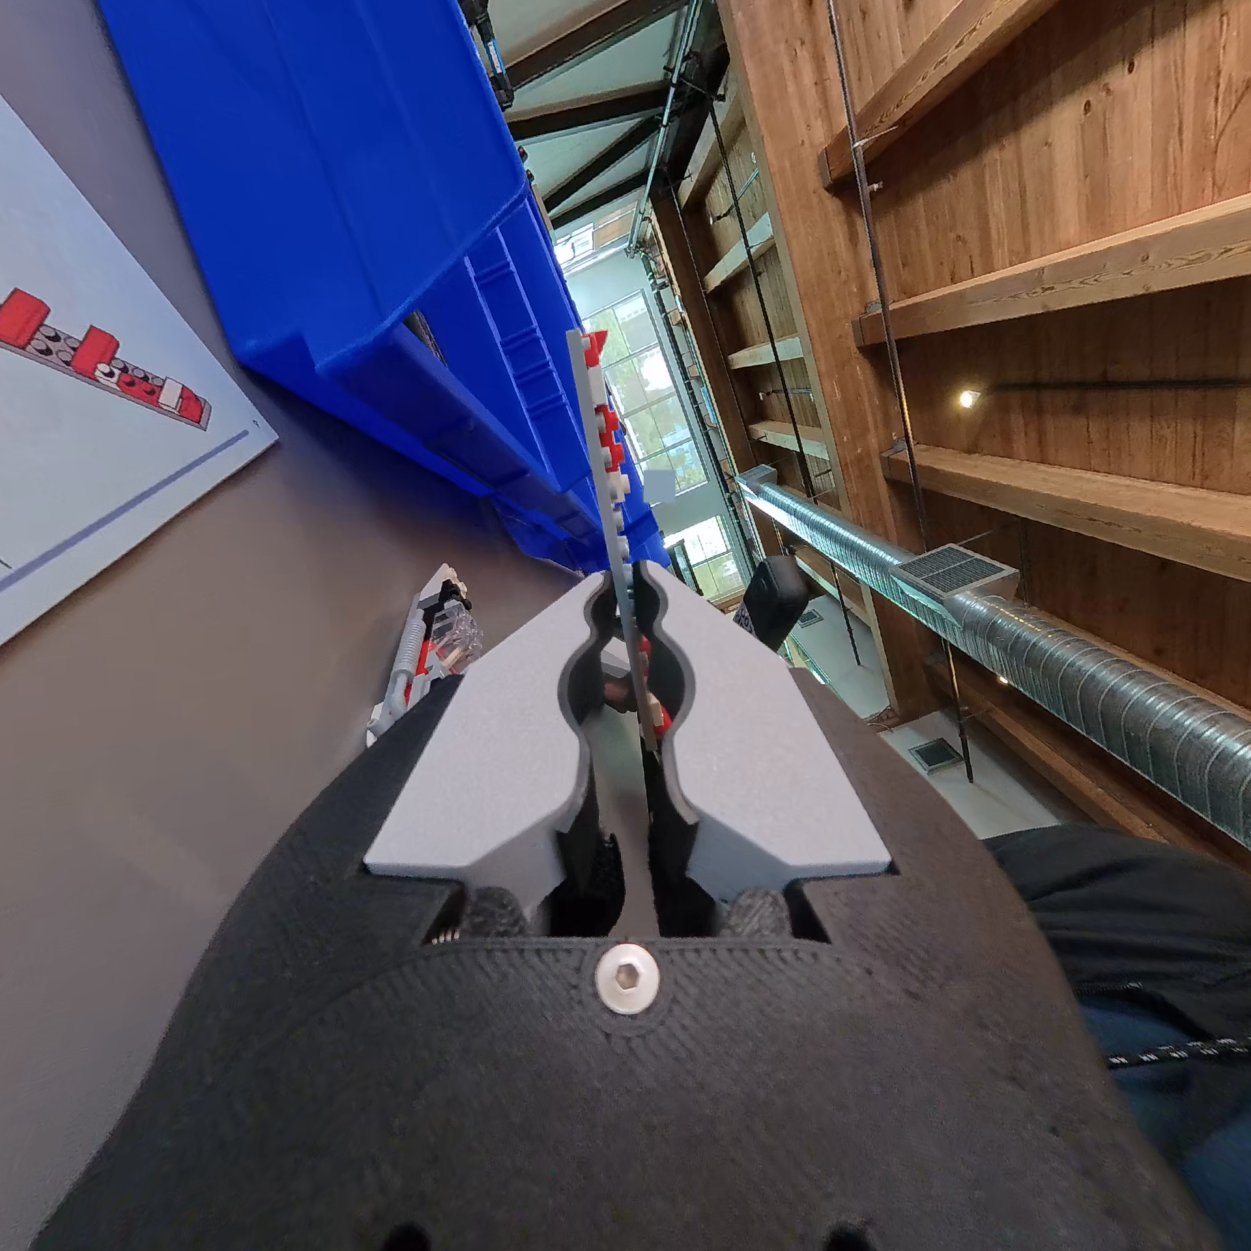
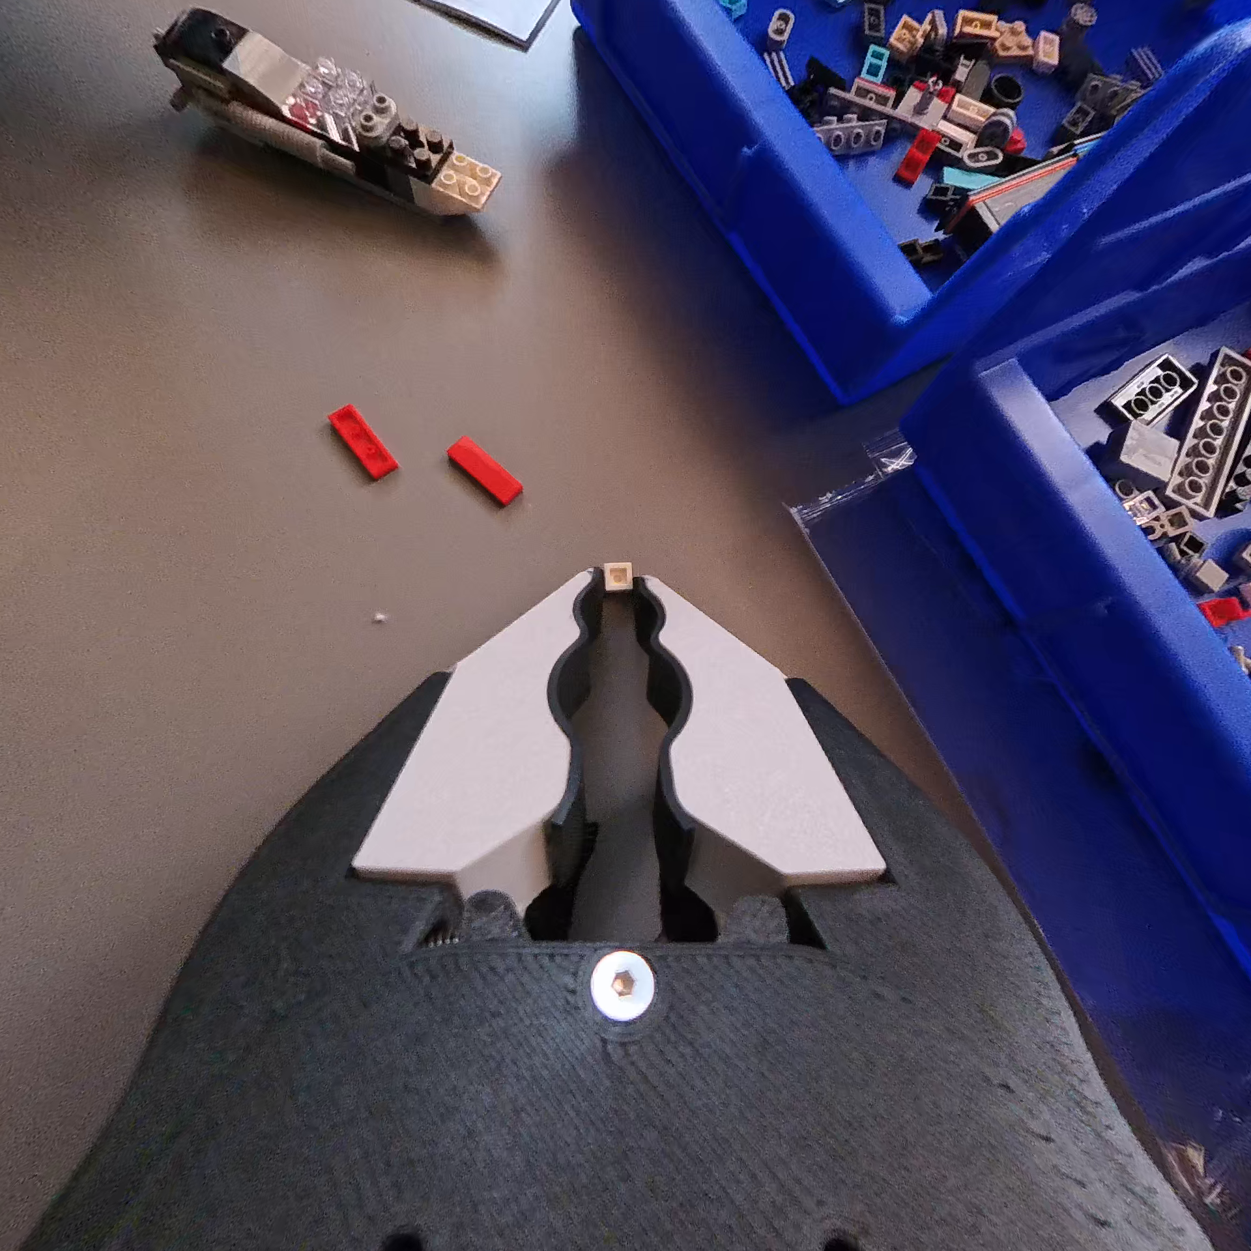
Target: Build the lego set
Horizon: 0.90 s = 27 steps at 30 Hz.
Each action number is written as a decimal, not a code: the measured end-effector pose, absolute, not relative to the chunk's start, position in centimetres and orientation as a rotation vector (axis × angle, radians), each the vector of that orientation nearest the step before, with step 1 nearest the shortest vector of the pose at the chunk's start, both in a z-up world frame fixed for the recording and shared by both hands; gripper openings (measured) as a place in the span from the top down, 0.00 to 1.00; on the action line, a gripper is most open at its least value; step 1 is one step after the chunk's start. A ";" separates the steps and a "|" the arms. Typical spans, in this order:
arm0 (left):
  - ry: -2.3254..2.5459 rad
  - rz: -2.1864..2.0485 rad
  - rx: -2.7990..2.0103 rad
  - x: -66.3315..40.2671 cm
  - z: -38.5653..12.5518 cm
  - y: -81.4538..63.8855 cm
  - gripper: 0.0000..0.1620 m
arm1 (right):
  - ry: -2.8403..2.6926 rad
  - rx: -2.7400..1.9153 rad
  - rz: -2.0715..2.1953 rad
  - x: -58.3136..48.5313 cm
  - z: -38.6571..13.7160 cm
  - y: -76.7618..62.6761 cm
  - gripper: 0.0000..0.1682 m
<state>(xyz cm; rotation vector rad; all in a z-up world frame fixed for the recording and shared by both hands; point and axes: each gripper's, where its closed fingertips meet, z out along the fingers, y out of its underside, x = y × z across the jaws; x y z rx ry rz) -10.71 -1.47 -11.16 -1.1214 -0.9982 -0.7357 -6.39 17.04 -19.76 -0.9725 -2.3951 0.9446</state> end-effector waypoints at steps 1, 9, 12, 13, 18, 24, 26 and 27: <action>-0.997 -0.736 -1.122 -10.7 -11.1 -1.5 0.97 | -2.396 -0.973 0.946 -6.4 -19.8 17.0 0.95; -0.996 -0.732 -1.133 -10.7 -11.2 -1.4 0.97 | -2.248 -0.969 1.318 -6.2 -16.2 15.9 0.90; -0.996 -0.735 -1.135 -10.6 -11.3 -1.3 0.97 | -2.231 -1.004 1.366 -6.3 -15.9 16.2 0.88; -0.995 -0.735 -1.136 -10.6 -11.3 -1.3 0.97 | -2.228 -1.016 1.370 -6.4 -15.9 16.3 0.88; -1.000 -0.733 -1.136 -10.6 -11.4 -1.3 0.97 | -2.243 -1.086 1.294 -7.0 -16.7 16.6 0.88; -1.002 -0.734 -1.138 -10.6 -11.5 -1.3 0.97 | -2.285 -1.146 1.124 -8.0 -18.4 16.7 0.88; -1.001 -0.735 -1.139 -10.6 -11.5 -1.2 0.97 | -2.304 -1.134 1.081 -8.1 -18.7 16.4 0.87; -1.002 -0.734 -1.139 -10.6 -11.5 -1.3 0.97 | -2.312 -1.126 1.067 -8.2 -18.9 16.3 0.87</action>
